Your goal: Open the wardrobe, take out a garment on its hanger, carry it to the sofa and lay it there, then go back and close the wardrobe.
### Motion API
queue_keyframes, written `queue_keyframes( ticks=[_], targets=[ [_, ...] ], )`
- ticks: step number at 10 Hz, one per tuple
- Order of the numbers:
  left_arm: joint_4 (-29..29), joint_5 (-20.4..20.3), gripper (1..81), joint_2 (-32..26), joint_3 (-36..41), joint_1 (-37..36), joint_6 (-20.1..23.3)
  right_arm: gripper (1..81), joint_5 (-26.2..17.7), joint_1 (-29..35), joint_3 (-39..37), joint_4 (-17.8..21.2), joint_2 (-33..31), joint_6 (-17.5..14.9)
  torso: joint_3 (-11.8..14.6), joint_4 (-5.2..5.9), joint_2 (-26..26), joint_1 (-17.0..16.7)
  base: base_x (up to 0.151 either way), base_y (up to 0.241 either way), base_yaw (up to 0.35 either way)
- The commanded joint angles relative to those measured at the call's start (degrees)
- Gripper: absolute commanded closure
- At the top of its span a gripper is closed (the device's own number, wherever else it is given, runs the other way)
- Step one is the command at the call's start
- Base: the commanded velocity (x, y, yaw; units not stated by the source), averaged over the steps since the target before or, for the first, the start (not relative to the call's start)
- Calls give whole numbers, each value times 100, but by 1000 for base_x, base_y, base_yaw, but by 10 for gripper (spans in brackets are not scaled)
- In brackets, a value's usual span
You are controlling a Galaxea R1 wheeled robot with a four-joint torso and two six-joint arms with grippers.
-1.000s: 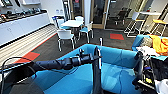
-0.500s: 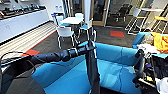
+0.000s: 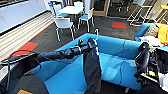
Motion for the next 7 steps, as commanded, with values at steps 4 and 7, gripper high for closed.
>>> queue_keyframes(
  ticks=[4,7],
  targets=[
    [337,-68,811,89,-882,-854,-22,10,-424,-89,11,-50,28,-9,15,0,0,0,0,0,0],
    [715,204,811,-464,-899,-740,-22,10,-441,-80,11,-67,45,-9,13,0,2,0,0,0,0]
  ],
)
